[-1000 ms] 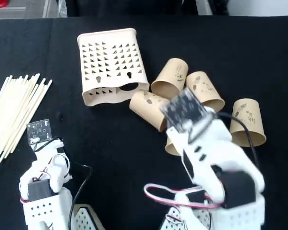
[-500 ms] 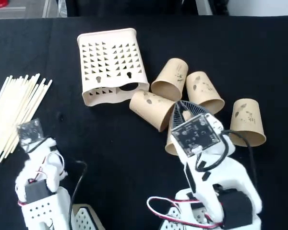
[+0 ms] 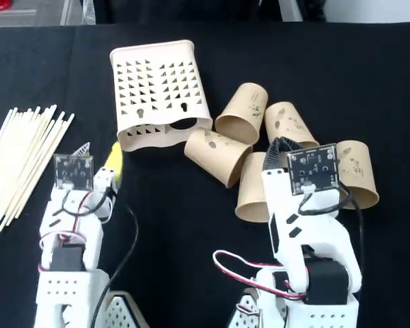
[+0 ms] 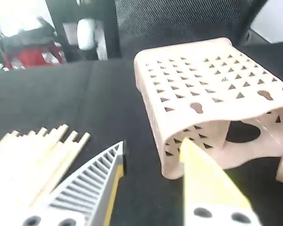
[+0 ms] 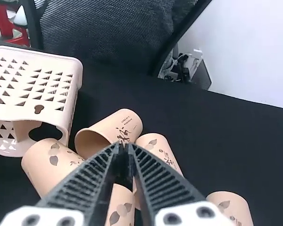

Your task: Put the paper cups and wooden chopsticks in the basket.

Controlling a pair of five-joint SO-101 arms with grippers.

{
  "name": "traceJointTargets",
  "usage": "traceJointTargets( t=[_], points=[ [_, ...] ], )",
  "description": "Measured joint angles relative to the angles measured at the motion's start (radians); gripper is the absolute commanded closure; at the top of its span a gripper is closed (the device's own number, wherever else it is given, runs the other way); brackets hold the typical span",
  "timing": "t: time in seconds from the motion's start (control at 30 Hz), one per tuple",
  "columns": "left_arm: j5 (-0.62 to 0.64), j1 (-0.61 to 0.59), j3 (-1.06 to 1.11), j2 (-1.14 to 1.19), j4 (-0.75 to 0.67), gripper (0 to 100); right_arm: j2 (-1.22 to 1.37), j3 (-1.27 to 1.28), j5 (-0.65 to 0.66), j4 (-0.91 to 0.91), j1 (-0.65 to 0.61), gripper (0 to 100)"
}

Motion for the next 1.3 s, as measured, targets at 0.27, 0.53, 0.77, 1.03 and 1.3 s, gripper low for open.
traceJointTargets(
  t=[0.27,0.53,0.77,1.03,1.3],
  points=[
    [0.084,0.0,-0.361,0.69,-0.058,76,0.005,0.026,0.0,0.0,0.003,98.2],
    [0.068,-0.009,-0.503,1.234,-0.364,77,0.003,0.029,0.0,0.0,0.003,98.2],
    [0.146,-0.017,-0.516,1.386,-0.64,85,0.003,0.029,0.0,0.0,0.003,98.2],
    [0.261,-0.018,-0.743,1.676,-0.752,96,0.002,0.04,0.0,0.0,0.005,98.2],
    [0.218,-0.015,-0.798,1.699,-0.752,97,0.006,0.069,-0.006,-0.014,0.006,98.2]
  ],
)
